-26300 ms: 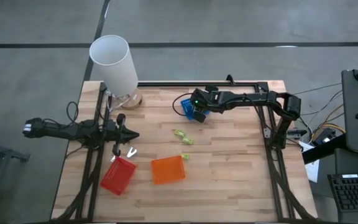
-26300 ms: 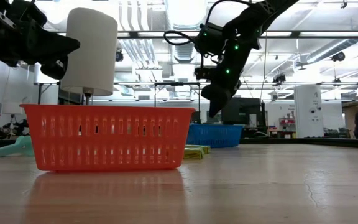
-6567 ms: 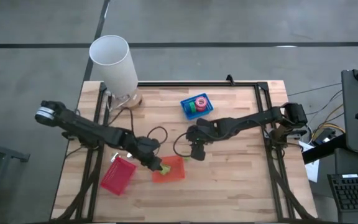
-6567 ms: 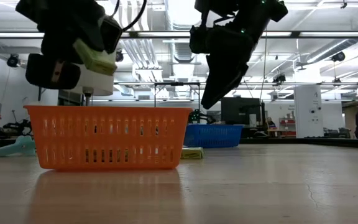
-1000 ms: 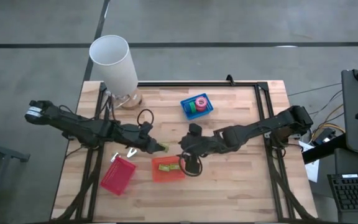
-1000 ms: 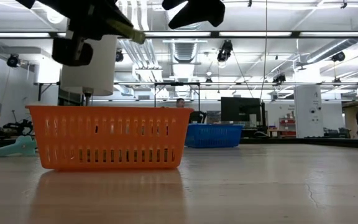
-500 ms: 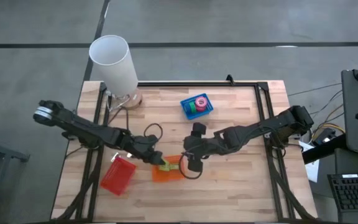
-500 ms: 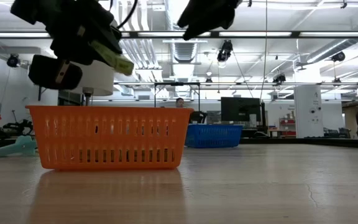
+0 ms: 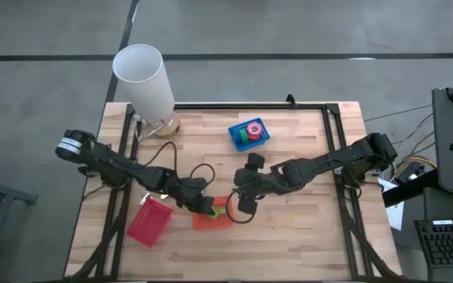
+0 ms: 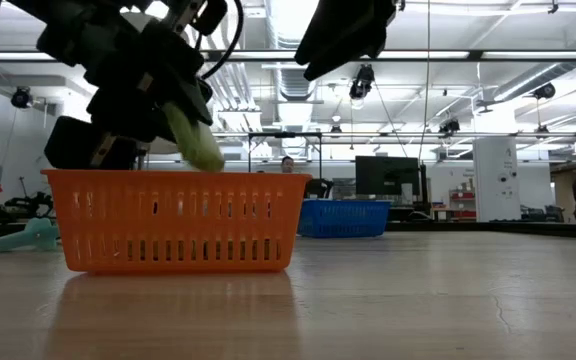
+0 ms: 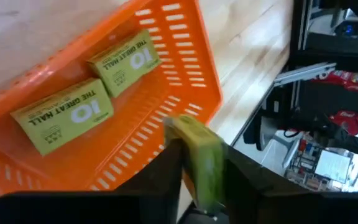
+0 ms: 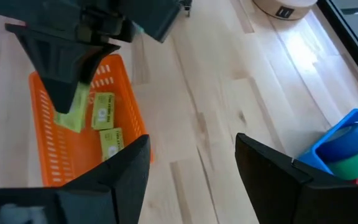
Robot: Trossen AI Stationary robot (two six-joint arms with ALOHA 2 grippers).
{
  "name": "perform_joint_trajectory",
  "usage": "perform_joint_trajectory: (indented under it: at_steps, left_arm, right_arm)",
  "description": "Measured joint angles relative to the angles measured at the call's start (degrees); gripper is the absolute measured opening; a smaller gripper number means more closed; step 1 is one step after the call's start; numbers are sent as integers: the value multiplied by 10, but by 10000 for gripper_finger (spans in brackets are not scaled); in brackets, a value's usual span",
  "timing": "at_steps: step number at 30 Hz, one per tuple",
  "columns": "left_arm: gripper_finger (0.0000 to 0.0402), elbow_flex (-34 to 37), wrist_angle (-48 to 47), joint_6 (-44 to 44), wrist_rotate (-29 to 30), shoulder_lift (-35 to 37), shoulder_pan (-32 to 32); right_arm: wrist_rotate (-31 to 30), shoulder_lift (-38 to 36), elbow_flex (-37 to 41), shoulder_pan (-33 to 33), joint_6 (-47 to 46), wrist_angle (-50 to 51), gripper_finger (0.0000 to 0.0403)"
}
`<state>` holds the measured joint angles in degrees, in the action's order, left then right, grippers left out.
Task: Pick and place Stapler, Stapler remover, tape
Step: Put the green box of staples into the orange bin, then put the left light blue staple remover into the red bin
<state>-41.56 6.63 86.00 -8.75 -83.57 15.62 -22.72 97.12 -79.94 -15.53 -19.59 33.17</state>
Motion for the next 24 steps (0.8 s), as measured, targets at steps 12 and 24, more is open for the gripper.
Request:
perform_joint_trajectory:
  at_steps: [12, 24]
  left_arm:
    - [182, 0, -2, -45, 39, 33, -13]
    - [181, 5, -123, -105, 47, 141, -19]
  right_arm:
    - [0, 0, 2, 4, -20, -2, 224]
    - [7, 1, 33, 12, -67, -1, 224]
